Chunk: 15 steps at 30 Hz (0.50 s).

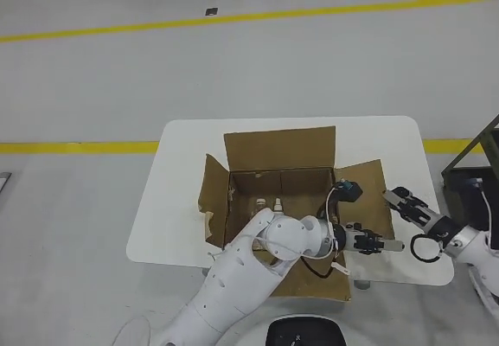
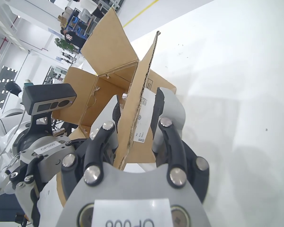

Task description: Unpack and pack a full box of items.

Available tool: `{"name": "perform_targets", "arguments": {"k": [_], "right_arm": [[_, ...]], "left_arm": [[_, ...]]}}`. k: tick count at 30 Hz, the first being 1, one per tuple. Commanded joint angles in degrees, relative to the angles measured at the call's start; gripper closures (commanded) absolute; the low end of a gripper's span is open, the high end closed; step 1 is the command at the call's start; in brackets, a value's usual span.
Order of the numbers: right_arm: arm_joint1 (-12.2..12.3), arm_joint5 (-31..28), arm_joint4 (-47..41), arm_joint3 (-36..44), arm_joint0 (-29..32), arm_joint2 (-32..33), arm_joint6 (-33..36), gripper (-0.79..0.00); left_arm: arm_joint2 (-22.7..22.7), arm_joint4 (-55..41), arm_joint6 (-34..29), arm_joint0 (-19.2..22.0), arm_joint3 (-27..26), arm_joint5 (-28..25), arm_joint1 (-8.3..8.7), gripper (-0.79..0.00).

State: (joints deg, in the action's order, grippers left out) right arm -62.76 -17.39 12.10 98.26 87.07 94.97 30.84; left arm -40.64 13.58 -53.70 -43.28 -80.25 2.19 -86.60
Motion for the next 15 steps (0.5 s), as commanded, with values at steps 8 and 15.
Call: {"name": "perform_targets", "arguments": {"k": [8,15], "right_arm": [[-0.25,-0.03,-1.35,-4.55,-2.62,-3.25,0.0,0.0],[-0.28,-0.11,-0.22,-5.82,-3.61,-4.41,-0.52,0.0]], "left_arm": [[-1.49,0.18,0.02,-0.11,-0.32,0.35,0.3,-0.785],[-6.68,1.26,2.01,-1.52,-4.26,2.1,1.54,-0.785]]}}
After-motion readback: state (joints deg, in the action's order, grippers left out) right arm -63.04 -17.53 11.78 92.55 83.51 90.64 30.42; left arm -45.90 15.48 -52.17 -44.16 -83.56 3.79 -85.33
